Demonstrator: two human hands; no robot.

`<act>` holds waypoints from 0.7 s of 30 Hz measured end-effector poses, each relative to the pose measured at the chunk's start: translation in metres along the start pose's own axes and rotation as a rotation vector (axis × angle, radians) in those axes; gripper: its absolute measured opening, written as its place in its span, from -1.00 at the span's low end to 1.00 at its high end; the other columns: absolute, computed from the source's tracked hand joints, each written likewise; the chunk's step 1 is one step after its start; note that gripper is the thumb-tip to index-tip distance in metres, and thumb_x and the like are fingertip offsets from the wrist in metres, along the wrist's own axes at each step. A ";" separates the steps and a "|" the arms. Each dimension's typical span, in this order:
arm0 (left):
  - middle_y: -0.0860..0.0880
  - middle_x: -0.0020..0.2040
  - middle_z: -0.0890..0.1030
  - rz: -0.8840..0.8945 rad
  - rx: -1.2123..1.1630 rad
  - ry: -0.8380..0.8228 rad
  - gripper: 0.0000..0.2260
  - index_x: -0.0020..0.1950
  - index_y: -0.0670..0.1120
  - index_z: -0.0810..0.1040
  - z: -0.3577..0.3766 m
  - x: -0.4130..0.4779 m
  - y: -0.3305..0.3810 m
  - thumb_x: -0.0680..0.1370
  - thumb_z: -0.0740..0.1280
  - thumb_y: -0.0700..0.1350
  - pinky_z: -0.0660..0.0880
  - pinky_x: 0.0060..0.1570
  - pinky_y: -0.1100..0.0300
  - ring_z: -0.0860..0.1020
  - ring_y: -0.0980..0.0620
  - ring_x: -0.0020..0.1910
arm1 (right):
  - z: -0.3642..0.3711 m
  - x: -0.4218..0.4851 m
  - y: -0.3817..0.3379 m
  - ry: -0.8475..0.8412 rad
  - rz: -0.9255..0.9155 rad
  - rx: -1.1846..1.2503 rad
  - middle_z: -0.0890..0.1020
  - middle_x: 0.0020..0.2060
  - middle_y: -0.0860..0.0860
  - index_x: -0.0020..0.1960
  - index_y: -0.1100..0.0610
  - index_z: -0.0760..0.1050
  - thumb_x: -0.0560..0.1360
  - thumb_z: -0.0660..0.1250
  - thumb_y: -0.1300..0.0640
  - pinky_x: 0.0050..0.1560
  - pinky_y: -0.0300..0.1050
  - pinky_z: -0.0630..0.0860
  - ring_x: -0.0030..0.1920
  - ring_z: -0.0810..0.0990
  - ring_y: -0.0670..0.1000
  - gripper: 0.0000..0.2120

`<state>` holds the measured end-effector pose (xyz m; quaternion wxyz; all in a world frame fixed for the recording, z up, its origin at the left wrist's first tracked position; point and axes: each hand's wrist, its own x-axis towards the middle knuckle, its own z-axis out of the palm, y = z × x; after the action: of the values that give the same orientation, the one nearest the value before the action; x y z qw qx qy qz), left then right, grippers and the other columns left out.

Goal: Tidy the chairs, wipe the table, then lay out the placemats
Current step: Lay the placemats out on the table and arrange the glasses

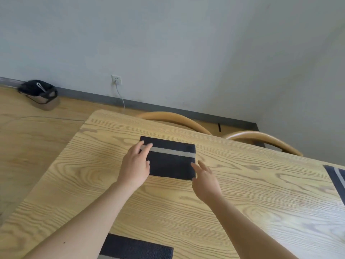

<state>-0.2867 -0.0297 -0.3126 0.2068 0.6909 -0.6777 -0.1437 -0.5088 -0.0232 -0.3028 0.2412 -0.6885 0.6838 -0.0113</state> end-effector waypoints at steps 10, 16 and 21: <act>-0.06 0.55 0.10 0.168 0.321 -0.417 -0.49 0.54 0.04 0.12 0.032 -0.016 -0.007 0.61 0.19 0.03 0.23 0.41 -0.01 0.10 -0.07 0.50 | 0.035 0.006 -0.003 -0.177 -0.187 -0.268 -0.11 0.57 0.01 0.58 0.10 -0.08 0.66 -0.01 0.11 0.53 -0.08 0.00 0.56 -0.12 -0.02 -0.47; -0.03 0.58 -0.13 0.081 0.293 -0.578 -0.39 0.56 0.07 -0.06 0.023 0.003 -0.013 0.61 0.17 0.10 0.05 0.50 -0.07 -0.13 -0.03 0.55 | 0.034 0.018 -0.017 -0.187 -0.190 -0.194 -0.08 0.57 -0.02 0.58 -0.05 -0.09 0.66 0.01 0.11 0.47 -0.05 0.20 0.56 -0.08 -0.01 -0.46; -0.03 0.57 -0.21 0.063 0.299 -0.641 -0.38 0.56 0.08 -0.12 0.021 0.016 -0.014 0.61 0.13 0.15 -0.01 0.51 -0.04 -0.19 -0.02 0.55 | 0.024 0.027 -0.014 -0.186 -0.211 -0.192 -0.05 0.57 -0.03 0.58 0.03 -0.02 0.66 0.01 0.13 0.49 -0.06 0.10 0.56 -0.09 -0.03 -0.49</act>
<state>-0.2843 -0.0472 -0.3366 -0.1155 0.6119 -0.7427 -0.2461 -0.4861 -0.0421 -0.3277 0.2339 -0.7745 0.5804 0.0924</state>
